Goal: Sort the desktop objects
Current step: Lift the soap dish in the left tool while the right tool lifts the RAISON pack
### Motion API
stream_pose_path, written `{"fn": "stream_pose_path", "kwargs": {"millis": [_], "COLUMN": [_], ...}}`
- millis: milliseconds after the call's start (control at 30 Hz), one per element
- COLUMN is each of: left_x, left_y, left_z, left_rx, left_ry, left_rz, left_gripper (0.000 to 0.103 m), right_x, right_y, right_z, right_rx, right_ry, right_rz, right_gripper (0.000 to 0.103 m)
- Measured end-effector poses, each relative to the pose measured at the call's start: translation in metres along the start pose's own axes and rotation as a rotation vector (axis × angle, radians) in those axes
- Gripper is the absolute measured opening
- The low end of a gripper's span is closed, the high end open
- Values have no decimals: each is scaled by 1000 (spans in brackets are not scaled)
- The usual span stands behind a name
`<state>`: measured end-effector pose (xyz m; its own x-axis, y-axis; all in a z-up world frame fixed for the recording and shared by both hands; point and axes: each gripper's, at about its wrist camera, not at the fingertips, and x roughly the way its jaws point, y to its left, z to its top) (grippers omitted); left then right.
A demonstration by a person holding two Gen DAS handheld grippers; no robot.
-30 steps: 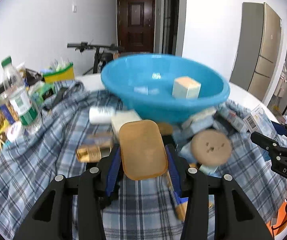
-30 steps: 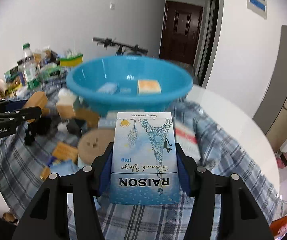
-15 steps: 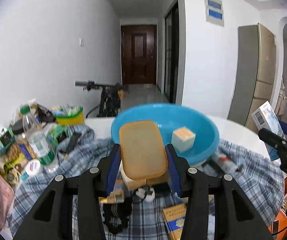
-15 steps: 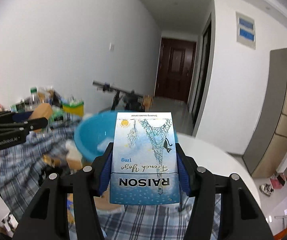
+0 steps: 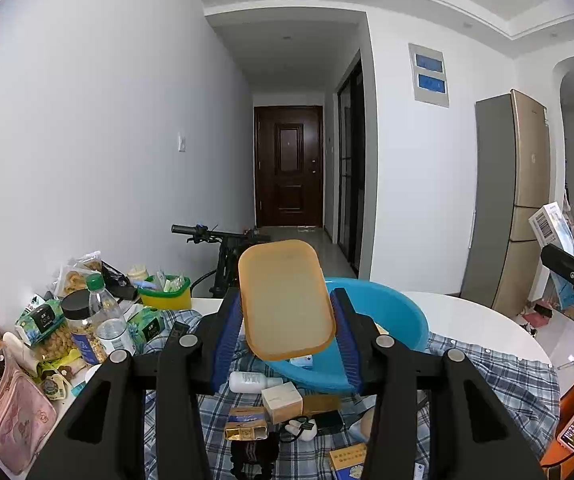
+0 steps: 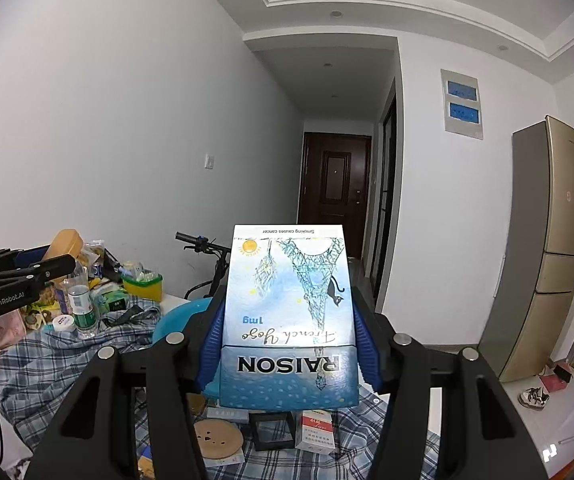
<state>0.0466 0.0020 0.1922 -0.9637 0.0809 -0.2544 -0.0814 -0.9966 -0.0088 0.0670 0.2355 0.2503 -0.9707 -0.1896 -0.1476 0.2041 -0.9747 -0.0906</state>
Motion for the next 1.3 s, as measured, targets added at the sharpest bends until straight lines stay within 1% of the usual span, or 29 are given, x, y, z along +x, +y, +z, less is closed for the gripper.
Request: {"fn": "stream_pose_path", "kwargs": {"millis": [400, 600, 733, 933, 1167, 1300], "left_x": [-13, -5, 1, 19, 52, 78], "left_y": [-2, -1, 0, -2, -5, -8], "left_z": [-5, -8, -6, 2, 11, 16], "left_rx": [-9, -16, -20, -10, -16, -13], "left_ry": [2, 27, 29, 29, 38, 58], "left_rz": [-11, -16, -10, 3, -5, -16], "left_gripper": [47, 47, 47, 47, 47, 47], "right_x": [-14, -8, 1, 22, 55, 74], "right_y": [-4, -8, -9, -14, -21, -24], "right_z": [-4, -8, -8, -6, -4, -2], "right_rx": [12, 23, 21, 25, 39, 38], "right_ry": [6, 21, 34, 48, 75, 82], "right_rz": [4, 5, 9, 13, 15, 18], "right_gripper": [55, 55, 55, 55, 55, 55]}}
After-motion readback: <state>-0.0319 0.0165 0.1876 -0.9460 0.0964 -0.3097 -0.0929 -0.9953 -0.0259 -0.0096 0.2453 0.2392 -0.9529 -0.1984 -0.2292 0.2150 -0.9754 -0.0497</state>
